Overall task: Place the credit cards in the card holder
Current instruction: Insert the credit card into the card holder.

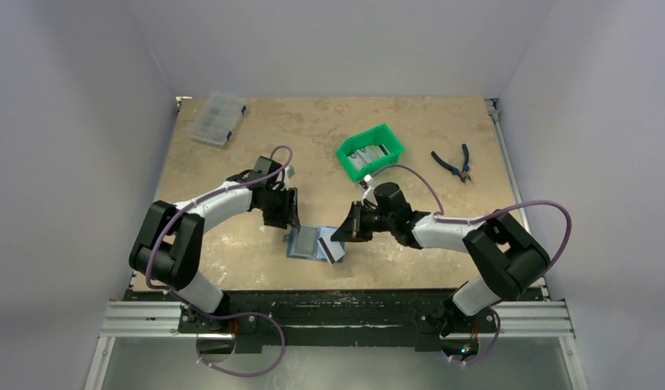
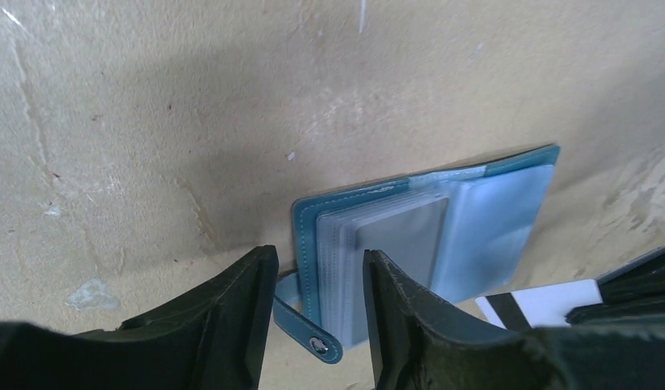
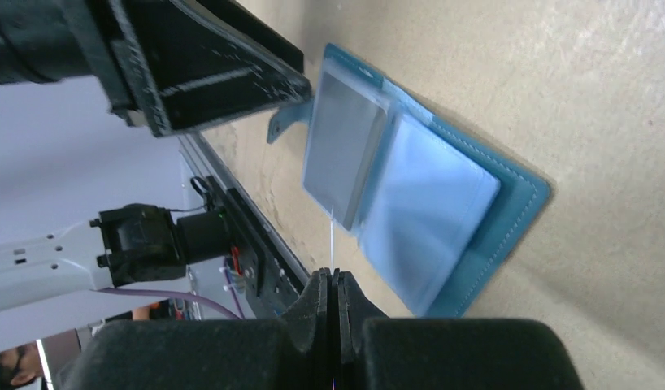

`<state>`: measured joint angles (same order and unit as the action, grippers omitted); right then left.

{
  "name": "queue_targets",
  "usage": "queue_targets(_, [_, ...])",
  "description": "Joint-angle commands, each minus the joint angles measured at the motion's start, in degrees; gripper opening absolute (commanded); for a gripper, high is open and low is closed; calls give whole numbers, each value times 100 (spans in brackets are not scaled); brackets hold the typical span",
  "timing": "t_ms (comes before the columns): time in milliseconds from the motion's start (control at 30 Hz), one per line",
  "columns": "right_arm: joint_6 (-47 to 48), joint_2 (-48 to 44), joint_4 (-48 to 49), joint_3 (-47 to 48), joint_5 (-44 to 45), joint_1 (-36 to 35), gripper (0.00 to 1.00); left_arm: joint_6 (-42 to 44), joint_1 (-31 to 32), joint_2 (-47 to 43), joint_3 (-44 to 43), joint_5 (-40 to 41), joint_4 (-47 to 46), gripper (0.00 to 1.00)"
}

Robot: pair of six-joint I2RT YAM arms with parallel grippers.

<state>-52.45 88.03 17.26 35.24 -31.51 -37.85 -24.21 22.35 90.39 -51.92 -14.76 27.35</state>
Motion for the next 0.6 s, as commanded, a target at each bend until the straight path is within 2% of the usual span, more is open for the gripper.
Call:
queue_targets(0, [-494,131,1366,-126,-59,4,0,141,-29,47,82,110,-142,47])
queue_targets(200, [-580,542,1830,-64,-95,-5,0,149,-20,96,237,126,-152,45])
queue_targets(567, [-154,603,945,92,357,-11,0,185,-20,150,229,190,-153,43])
